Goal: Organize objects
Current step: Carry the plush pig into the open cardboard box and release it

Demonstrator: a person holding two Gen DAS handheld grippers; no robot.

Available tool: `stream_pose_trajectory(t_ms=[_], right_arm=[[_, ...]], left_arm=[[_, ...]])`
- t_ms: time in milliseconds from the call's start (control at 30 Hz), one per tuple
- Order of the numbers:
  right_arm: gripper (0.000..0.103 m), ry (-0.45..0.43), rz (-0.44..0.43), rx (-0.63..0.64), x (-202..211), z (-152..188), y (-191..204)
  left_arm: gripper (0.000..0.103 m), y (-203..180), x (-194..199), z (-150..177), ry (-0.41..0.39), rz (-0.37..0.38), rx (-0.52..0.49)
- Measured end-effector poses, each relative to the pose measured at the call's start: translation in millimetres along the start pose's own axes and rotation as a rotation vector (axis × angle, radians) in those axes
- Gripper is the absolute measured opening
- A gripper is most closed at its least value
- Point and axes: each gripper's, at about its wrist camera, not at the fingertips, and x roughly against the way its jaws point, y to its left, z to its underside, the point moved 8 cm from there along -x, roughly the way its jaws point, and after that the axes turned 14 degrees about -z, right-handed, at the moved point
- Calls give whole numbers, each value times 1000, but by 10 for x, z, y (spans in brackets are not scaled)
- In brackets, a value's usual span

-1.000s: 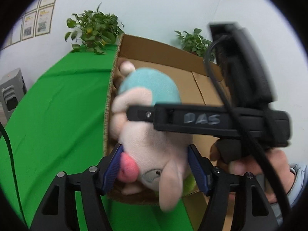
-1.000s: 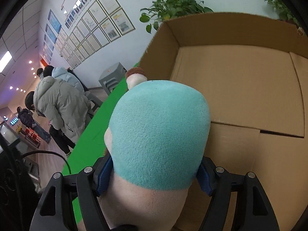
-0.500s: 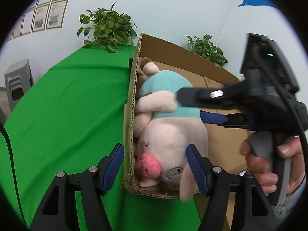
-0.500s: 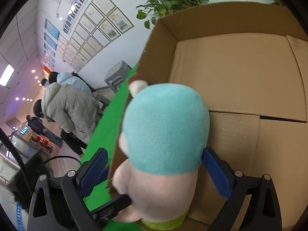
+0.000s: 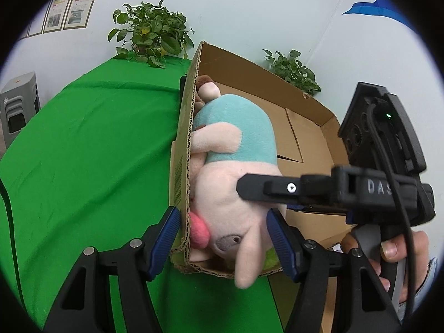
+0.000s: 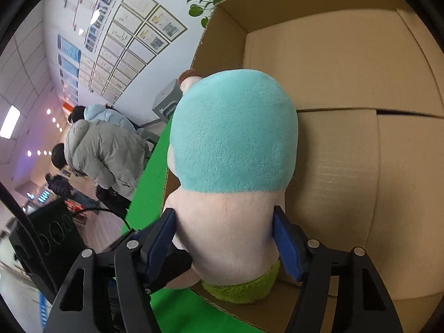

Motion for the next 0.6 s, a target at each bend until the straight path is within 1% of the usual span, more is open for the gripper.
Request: stream_pose_trajectory(t_ms=[67,133,167,233,267,300,333,367,400,433,467,500,533,567,600], right_arm=[[68,3,-6,-11,-60,8,-43],[74,-8,-5,-9,-112,30,-55],[79,-9,0,1,-121,32,-49],[83,-19,10,10,-162,44,0],[87,-13,20,7,-154,68,23],[90,-11,53,14,-110,100,62],[93,-24,74,35,-43,109,130],[101,-56,94,80,76,142,233],[103,-81,107,115,214,200,335],[103,-112,126,156,382,285,450],[103,-133,143,183,511,362,519],[103,-163,168,213,673,480,605],[103,-181,183,227,780,571,662],[103,-201,200,237,911,679,713],[103,-231,225,239,1054,812,755]], left_arm=[[64,-13,-6,22,2,-12,-11],[63,-27,-7,39,2,-34,-27],[62,-30,-7,45,5,-45,-33],[62,-37,10,53,8,-61,-48],[62,-34,35,64,3,-73,-53],[62,-28,69,60,-13,-101,-63],[62,-16,126,47,-36,-139,-74],[62,-4,167,24,-55,-165,-79],[62,-11,295,21,-91,-196,-86],[62,-26,388,25,-118,-210,-93],[66,-52,490,24,-143,-225,-100],[70,-93,615,33,-172,-249,-106],[78,-144,727,42,-202,-263,-109],[80,-205,845,55,-233,-265,-111],[80,-284,970,80,-263,-260,-114]])
